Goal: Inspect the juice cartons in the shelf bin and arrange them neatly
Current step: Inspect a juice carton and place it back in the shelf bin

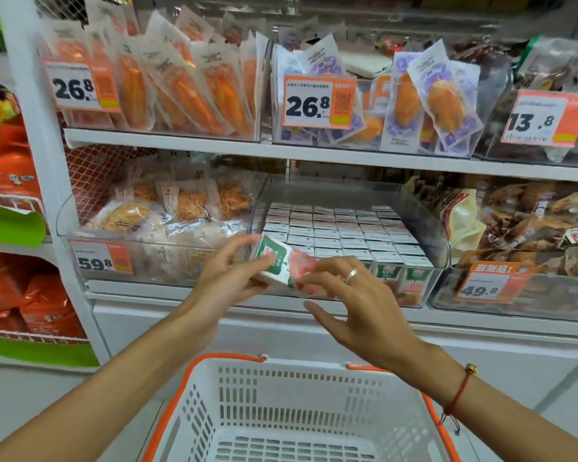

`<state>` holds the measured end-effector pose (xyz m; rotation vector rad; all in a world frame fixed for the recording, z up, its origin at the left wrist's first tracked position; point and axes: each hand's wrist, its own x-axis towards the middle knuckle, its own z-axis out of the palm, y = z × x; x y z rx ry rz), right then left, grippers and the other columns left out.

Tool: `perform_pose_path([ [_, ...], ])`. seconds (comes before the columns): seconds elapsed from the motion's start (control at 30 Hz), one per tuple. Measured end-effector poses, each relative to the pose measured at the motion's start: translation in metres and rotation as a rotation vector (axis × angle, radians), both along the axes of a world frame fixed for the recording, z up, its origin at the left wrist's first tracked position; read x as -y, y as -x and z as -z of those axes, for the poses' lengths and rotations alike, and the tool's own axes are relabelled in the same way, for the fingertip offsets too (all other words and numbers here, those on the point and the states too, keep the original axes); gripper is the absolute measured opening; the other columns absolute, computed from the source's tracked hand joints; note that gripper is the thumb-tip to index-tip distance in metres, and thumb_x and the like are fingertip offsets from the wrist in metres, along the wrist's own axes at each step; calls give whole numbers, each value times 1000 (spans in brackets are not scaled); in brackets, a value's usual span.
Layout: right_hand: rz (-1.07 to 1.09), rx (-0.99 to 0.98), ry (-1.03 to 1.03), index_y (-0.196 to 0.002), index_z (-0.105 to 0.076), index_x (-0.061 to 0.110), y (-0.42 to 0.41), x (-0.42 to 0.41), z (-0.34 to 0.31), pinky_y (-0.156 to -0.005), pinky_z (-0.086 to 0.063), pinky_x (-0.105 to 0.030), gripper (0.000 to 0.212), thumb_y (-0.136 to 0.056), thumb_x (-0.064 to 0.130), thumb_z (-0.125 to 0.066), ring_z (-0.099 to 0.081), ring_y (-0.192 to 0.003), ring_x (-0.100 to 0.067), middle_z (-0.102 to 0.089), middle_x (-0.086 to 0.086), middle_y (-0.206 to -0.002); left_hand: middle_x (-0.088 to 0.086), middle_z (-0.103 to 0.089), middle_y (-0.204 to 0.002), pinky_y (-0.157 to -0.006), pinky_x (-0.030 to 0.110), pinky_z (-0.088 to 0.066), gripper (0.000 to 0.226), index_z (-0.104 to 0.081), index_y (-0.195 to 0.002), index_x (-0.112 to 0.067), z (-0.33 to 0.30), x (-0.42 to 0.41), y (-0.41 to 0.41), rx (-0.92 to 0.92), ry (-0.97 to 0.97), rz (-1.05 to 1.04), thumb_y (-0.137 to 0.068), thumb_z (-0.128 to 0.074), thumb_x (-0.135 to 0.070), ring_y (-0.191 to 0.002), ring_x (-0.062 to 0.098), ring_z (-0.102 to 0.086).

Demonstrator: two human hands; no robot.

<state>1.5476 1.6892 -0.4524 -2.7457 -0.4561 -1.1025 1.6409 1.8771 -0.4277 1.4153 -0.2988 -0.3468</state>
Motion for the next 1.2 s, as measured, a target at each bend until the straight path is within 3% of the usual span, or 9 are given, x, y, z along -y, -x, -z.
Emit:
perform_pose_path([
  [0.13, 148, -146, 62, -124, -61, 21, -48, 31, -5, -81, -48, -28, 31, -97, 32, -53, -56, -104, -18, -63, 1, -115, -2, -70, -107, -68, 13, -56, 52, -45, -136, -25, -25, 1, -40, 386, -194, -107, -90, -67, -15, -96, 8, -68],
  [0.23, 286, -338, 19, -138, -52, 25, -74, 57, 9, -97, -40, -31, 43, -101, 45, -39, -49, -121, -18, -55, 1, -135, 0, -63, -120, -86, 31, -55, 47, -47, -136, -22, -31, 5, -64, 772, -479, -96, -92, -64, -19, -106, 15, -62],
  [0.33, 302, -366, 28, -139, -51, 28, -81, 66, 23, -99, -41, -33, 55, -101, 55, -22, -51, -122, -18, -57, 1, -135, -2, -62, -121, -85, 41, -52, 45, -45, -136, -30, -29, 9, -84, 968, -713, 16, -94, -61, -28, -102, 16, -58],
  [0.53, 319, -332, 84, -139, -51, 29, -82, 69, 29, -94, -44, -35, 48, -100, 51, -33, -53, -120, -20, -58, 1, -133, -10, -45, -132, -91, 31, -41, 52, -43, -142, -28, -24, 20, -113, 1307, -1047, 200, -93, -61, -36, -114, 10, -44],
  [0.67, 331, -339, 91, -140, -49, 28, -82, 68, 31, -96, -42, -35, 47, -101, 49, -35, -51, -122, -20, -56, 1, -135, -8, -47, -128, -81, 22, -30, 53, -38, -146, -26, -8, 31, -122, 1358, -1167, 221, -96, -54, -39, -109, 11, -42],
  [0.8, 332, -343, 98, -140, -49, 27, -81, 68, 31, -97, -42, -36, 47, -101, 48, -36, -52, -122, -21, -56, 0, -135, -5, -53, -134, -114, 28, -10, 43, -42, -140, -27, 4, 36, -125, 1364, -1158, 230, -99, -50, -36, -123, 14, -47],
  [0.87, 333, -342, 99, -141, -49, 27, -82, 68, 31, -98, -42, -36, 47, -101, 48, -36, -51, -123, -21, -56, 0, -136, -7, -56, -134, -119, 30, 3, 31, -45, -131, -28, 4, 36, -127, 1322, -1159, 261, -100, -48, -34, -123, 11, -51],
  [0.97, 339, -346, 109, -141, -48, 27, -82, 68, 32, -98, -42, -36, 48, -101, 50, -34, -51, -124, -21, -55, 0, -137, -9, -60, -128, -119, 31, 3, 26, -47, -127, -28, 0, 35, -129, 1303, -1194, 311, -102, -44, -34, -114, 11, -56],
  [1.2, 335, -402, 95, -145, -42, 29, -78, 67, 27, -103, -37, -35, 50, -101, 51, -32, -45, -130, -19, -50, 1, -142, -11, -62, -127, -116, 27, 9, 32, -55, -127, -30, 8, 30, -126, 1362, -1177, 288, -105, -33, -34, -124, 6, -51],
])
